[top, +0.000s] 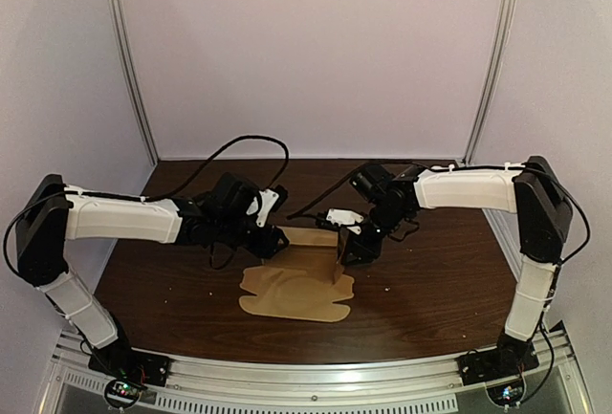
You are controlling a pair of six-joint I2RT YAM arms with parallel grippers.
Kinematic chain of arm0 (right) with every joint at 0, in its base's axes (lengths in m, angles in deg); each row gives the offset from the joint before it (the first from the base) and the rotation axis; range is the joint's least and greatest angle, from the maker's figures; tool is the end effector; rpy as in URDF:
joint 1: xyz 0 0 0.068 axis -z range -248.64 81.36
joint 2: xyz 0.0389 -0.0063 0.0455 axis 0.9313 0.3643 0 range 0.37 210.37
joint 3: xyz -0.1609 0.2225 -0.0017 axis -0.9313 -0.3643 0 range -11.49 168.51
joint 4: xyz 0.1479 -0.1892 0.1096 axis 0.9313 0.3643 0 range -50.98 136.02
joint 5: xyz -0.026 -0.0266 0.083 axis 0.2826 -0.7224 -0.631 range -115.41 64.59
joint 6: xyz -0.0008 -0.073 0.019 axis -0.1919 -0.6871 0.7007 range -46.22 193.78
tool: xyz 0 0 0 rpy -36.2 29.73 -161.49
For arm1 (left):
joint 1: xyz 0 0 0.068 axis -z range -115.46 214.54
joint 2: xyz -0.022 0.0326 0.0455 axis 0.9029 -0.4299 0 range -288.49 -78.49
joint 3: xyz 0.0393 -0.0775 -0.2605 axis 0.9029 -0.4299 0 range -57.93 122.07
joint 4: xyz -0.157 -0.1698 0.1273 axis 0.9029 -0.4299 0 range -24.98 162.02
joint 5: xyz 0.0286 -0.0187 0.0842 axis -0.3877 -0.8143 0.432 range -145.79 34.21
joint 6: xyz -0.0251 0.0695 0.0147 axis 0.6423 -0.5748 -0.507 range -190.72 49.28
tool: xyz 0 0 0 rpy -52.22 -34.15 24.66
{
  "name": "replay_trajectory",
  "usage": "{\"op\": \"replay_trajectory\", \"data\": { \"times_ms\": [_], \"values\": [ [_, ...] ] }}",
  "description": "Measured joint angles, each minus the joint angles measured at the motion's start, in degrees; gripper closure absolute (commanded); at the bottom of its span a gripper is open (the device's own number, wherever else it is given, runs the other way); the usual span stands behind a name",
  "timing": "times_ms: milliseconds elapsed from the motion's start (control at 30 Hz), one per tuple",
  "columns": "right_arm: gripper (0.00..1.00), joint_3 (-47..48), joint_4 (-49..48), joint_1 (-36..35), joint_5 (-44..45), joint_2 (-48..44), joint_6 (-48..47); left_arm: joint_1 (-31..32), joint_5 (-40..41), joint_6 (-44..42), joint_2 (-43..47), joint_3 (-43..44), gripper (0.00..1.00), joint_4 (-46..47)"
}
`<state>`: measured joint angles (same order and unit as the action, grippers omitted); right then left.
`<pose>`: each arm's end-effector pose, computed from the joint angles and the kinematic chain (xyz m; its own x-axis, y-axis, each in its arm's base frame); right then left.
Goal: Fold the paper box
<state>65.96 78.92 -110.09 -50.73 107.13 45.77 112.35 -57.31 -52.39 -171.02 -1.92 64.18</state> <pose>0.2733 0.2778 0.1761 -0.2843 -0.8174 -0.5010 -0.9578 0.2188 0.1864 0.2437 -0.2714 0.1838 -0.6826 0.2850 -0.6730 0.5675 0.7869 -0.2424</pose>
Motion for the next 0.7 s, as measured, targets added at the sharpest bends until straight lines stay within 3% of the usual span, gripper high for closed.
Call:
{"op": "replay_trajectory", "data": {
  "times_ms": [500,633,700],
  "values": [
    [0.5,0.22,-13.4,0.02,3.3,2.49,1.66,-4.94,-7.32,2.51,-0.37,-0.52,0.53,3.48],
    [0.55,0.81,-17.0,0.07,4.96,4.79,2.71,-5.95,-8.76,3.02,-0.94,-0.52,0.53,4.35],
    [0.63,1.07,-19.02,0.07,5.53,5.92,3.21,-6.29,-9.38,3.21,-1.2,-0.5,0.53,4.7]
  ]
}}
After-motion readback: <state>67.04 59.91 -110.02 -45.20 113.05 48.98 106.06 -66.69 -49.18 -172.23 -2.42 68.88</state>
